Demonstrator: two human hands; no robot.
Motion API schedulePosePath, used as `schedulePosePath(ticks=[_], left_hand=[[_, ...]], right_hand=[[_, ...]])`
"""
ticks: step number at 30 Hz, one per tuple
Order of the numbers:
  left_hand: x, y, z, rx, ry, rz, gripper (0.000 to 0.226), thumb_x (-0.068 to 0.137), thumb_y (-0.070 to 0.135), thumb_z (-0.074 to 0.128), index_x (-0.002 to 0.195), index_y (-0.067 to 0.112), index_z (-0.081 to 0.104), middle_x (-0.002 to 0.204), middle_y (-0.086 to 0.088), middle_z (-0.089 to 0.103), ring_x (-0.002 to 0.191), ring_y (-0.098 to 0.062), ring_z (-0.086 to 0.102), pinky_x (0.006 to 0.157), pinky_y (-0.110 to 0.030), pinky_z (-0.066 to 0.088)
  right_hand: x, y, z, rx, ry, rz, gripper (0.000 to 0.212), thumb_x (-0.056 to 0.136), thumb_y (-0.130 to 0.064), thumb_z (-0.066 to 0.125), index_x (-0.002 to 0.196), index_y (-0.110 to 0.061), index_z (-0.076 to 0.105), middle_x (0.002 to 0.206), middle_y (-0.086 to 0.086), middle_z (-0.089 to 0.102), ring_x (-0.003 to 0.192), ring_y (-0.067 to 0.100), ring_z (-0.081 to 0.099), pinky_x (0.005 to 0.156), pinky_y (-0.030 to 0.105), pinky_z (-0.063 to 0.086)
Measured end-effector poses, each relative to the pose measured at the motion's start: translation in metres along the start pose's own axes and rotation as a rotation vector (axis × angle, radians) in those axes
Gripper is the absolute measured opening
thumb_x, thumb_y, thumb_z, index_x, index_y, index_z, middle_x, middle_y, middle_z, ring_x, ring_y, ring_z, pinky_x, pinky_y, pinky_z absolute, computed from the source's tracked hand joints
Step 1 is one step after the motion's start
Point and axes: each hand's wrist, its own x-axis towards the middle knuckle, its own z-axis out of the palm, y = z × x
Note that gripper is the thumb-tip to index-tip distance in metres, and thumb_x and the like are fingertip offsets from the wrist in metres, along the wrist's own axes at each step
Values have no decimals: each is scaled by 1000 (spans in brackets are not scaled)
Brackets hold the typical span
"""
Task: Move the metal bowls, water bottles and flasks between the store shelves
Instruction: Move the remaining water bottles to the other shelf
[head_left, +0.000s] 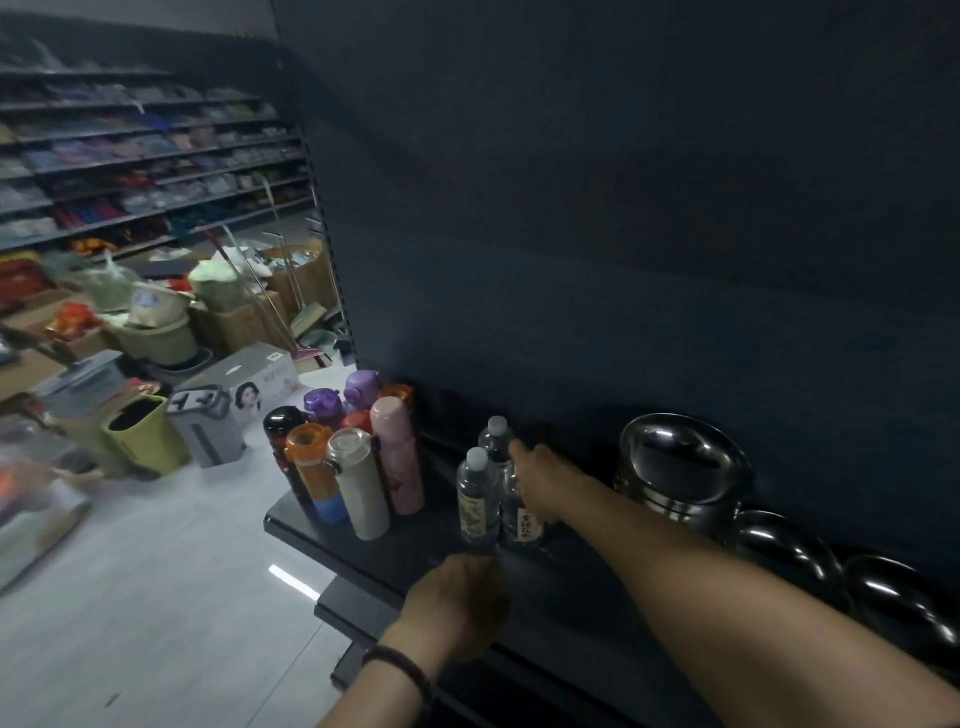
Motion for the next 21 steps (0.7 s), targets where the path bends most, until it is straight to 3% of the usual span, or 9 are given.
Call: schedulePosePath(ticks=[5,9,12,15,18,21], left_hand=[[1,-2,3,-6,34,48,30,100,41,54,122,27,69,133,-1,70,120,-27,71,99,-46,60],[1,-4,11,24,26,125,35,103,43,56,132,27,64,143,-2,63,128,-27,65,104,-43,57],[1,-5,11,-28,89,151,33,100,41,57,131,32,61,140,-2,62,126,-27,65,101,-39,56],[1,1,14,-154,105,151,32,97,38,64,127,27,62,134,-1,63,120,-25,65,98,-39,57],[-1,16,27,-280,135,146,56,85,50,75,131,29,50,135,4,54,120,-19,60,100,-41,55],[-7,39,43,-273,143,268,85,76,53,81,143,30,35,138,10,42,128,-15,49,106,-37,49]], right_hand=[[-11,-2,4,-31,-14,-9,51,97,-13,66,141,-16,41,122,15,62,108,32,64,75,41,49],[-30,1,10,48,45,-10,34,102,-14,60,131,-15,44,119,16,65,103,34,68,73,39,46],[-49,3,4,65,52,10,34,99,-15,62,128,-10,44,119,19,63,106,38,67,80,44,53],[-77,5,-5,164,107,57,31,103,-22,53,132,-10,49,105,10,53,109,39,65,91,46,54],[-113,15,-12,262,119,89,29,103,-27,54,129,-14,52,110,13,62,109,36,65,89,43,52],[-150,35,-23,303,77,86,28,101,-33,58,124,-17,55,118,10,65,109,32,63,86,38,49]])
